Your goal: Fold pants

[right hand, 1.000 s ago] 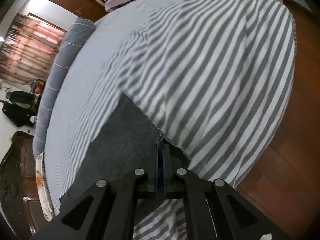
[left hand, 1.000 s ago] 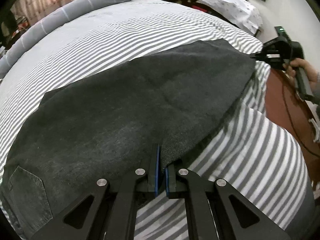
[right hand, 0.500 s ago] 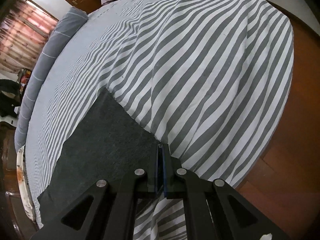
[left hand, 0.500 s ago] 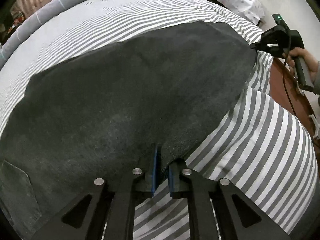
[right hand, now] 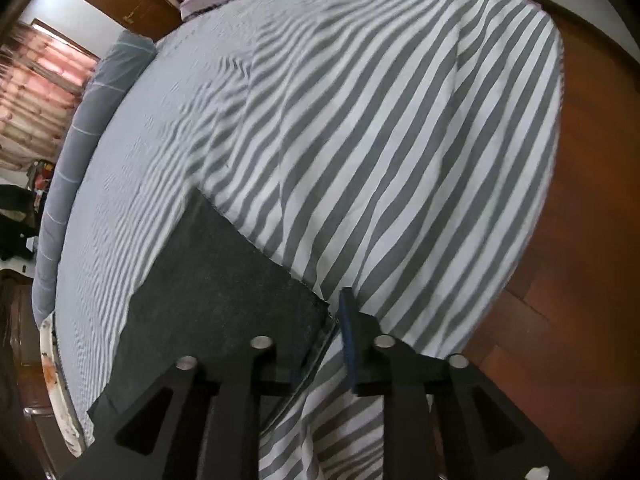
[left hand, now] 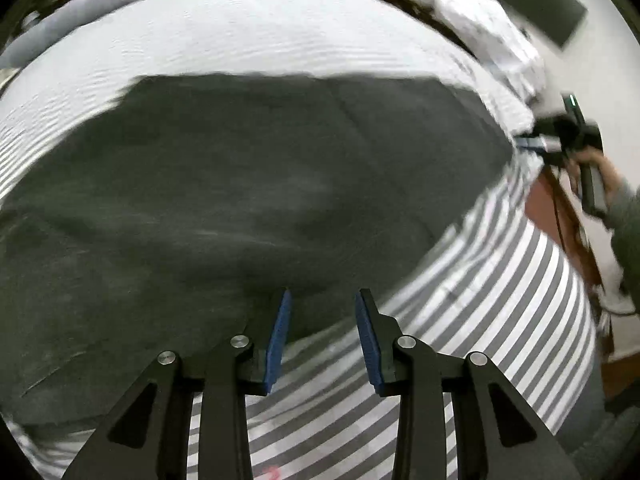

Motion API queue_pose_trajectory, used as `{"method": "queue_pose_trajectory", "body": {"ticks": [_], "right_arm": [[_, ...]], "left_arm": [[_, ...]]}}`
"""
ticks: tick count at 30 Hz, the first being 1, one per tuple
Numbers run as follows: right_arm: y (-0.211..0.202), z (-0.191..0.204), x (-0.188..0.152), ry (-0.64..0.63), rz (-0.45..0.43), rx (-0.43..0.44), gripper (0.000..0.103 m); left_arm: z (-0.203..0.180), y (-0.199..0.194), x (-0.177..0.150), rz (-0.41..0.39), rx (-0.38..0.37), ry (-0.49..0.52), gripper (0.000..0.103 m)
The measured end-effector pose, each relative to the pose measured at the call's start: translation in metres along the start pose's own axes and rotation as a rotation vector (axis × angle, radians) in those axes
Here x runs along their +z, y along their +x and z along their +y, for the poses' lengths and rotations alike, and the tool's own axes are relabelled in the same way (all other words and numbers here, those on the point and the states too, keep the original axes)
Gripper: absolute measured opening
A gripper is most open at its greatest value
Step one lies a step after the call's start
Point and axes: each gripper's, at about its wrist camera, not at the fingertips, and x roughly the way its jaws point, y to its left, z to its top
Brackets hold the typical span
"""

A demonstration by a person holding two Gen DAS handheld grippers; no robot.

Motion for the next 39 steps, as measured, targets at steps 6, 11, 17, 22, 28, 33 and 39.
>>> {"method": "queue_pose_trajectory", "body": {"ticks": [6, 11, 17, 22, 28, 33, 39], "right_arm": [[-0.042, 0.037, -0.01, -0.123, -0.074, 0.036, 0.025], [-0.044, 0.123, -0.029, -0.31, 0.03, 0.209, 0.025], [-0.011, 0.269, -0.076, -0.618, 0.283, 0.389, 0.025], [0.036, 0.383, -0.132, -0.826, 0.516, 0.463, 0.025], [0.096, 0.465, -0.193, -0.931, 0.748, 0.446, 0.025], [0.136, 0.49, -0.232, -0.988, 0.849, 0.393, 0.026], [0.139, 0.484, -0.254, -1.048, 0.988, 0.449, 0.026]], "left_arm": [[0.05, -0.038, 0.003, -0.122, 0.058, -0.15, 0.035], [0.065, -0.038, 0.014, -0.189, 0.073, -0.233, 0.035], [0.065, -0.018, 0.023, -0.204, 0.088, -0.254, 0.035], [0.079, -0.01, 0.021, -0.197, 0.136, -0.28, 0.035], [0.093, 0.003, 0.008, -0.155, 0.11, -0.344, 0.035], [0.101, -0.006, 0.01, -0.178, 0.073, -0.369, 0.035], [0.11, -0.032, 0.035, -0.326, 0.121, -0.338, 0.035]]}}
